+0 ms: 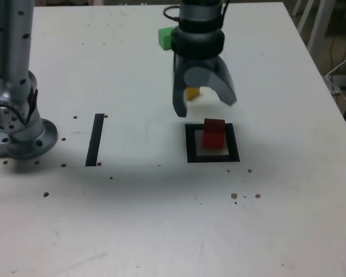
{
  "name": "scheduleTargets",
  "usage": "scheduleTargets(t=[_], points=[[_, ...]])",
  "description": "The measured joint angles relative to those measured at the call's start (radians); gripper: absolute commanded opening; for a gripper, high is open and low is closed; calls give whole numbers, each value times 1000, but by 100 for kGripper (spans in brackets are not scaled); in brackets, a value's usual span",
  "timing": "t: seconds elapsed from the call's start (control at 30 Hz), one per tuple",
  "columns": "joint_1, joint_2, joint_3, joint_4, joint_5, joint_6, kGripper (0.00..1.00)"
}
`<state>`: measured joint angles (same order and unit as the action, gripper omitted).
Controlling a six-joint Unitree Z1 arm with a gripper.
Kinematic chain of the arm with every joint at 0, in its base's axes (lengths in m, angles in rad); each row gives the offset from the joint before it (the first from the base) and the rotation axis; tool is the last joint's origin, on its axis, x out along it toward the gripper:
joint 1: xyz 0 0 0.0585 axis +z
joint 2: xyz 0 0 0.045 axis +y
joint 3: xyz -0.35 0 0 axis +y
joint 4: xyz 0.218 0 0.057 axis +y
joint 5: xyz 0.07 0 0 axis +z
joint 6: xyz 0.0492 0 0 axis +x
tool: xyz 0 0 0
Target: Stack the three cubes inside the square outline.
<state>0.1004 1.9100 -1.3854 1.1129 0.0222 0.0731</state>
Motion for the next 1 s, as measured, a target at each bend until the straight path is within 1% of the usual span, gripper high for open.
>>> scheduleTargets(t=[0.07,0.17,0.3,0.4,0.57,0.73,1.0], points=[[32,-16,12,11,20,10,99],[82,-31,36,19,34,29,99],[152,-35,46,19,36,44,99],[195,-33,37,19,31,38,99],[256,-11,24,18,19,-15,100],[279,27,-3,21,-4,-60,100],[295,112,-48,34,-23,-68,98]])
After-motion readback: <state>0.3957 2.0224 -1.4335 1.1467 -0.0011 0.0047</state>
